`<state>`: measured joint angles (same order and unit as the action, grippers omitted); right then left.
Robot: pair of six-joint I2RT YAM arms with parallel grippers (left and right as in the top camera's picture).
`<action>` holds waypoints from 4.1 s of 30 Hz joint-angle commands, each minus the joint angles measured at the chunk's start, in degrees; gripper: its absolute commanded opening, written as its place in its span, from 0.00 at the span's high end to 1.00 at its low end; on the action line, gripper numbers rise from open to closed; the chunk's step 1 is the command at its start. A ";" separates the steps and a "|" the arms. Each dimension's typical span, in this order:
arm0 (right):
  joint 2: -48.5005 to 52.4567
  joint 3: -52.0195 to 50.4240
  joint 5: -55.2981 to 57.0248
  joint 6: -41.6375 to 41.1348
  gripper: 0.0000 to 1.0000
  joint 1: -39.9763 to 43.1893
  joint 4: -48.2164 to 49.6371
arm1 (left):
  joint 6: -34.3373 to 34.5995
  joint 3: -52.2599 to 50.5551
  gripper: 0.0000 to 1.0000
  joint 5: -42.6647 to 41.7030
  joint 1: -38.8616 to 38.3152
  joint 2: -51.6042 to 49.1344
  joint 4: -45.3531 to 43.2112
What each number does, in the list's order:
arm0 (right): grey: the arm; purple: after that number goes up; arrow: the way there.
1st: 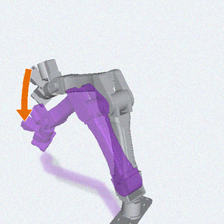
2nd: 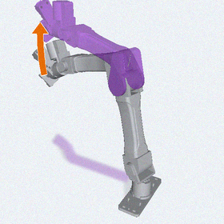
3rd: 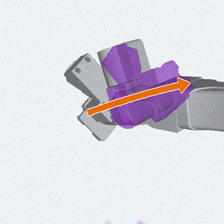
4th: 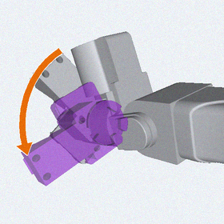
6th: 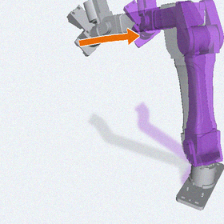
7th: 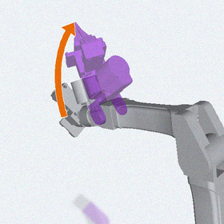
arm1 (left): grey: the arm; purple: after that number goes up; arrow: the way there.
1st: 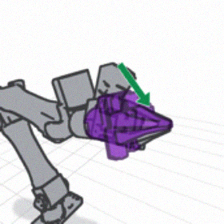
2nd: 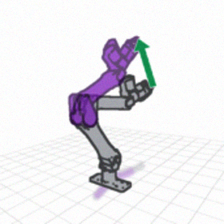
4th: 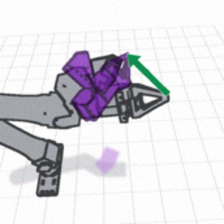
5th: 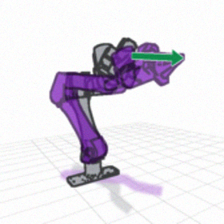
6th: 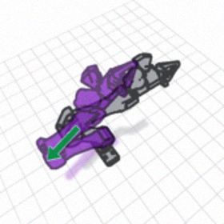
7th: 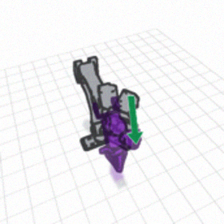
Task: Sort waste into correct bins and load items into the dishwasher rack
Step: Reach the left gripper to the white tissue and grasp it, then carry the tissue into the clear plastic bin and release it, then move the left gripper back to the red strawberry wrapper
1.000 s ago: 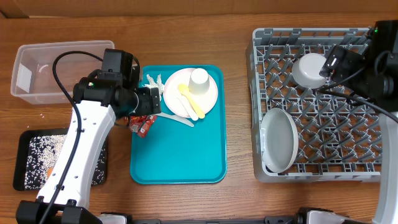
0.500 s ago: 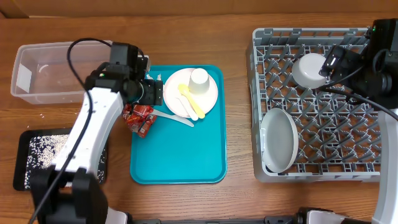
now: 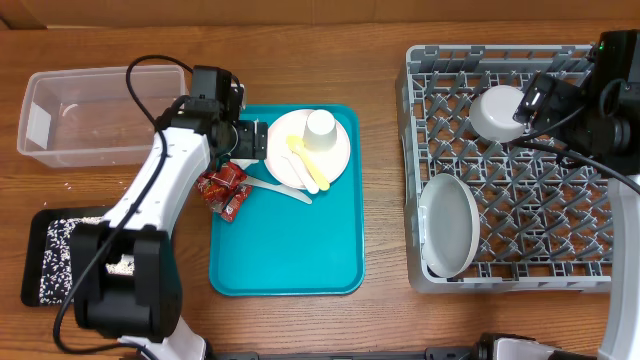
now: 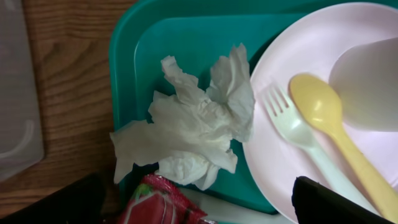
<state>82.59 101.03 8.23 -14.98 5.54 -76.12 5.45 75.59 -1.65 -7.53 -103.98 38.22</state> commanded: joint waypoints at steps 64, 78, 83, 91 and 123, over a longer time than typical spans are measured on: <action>0.17 0.98 0.72 -0.26 0.00 -0.07 0.20 | 11.72 48.65 0.96 4.87 21.97 -5.95 37.27; 0.15 0.98 0.72 -0.26 0.00 -0.07 0.20 | 7.63 48.26 0.96 3.19 34.56 -10.10 31.76; 0.15 0.98 0.72 -0.26 0.00 -0.07 0.20 | 7.37 48.26 0.59 3.13 34.95 -13.31 31.85; 0.17 0.98 0.72 -0.26 0.00 -0.07 0.20 | 7.41 49.29 0.39 2.45 34.93 -13.00 31.06; 0.15 0.98 0.72 -0.26 0.00 -0.07 0.22 | 3.26 41.11 0.35 1.49 0.17 -9.51 55.45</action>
<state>82.59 101.03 8.36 -15.03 5.54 -76.07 5.80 120.14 -11.03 -5.91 -113.30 93.25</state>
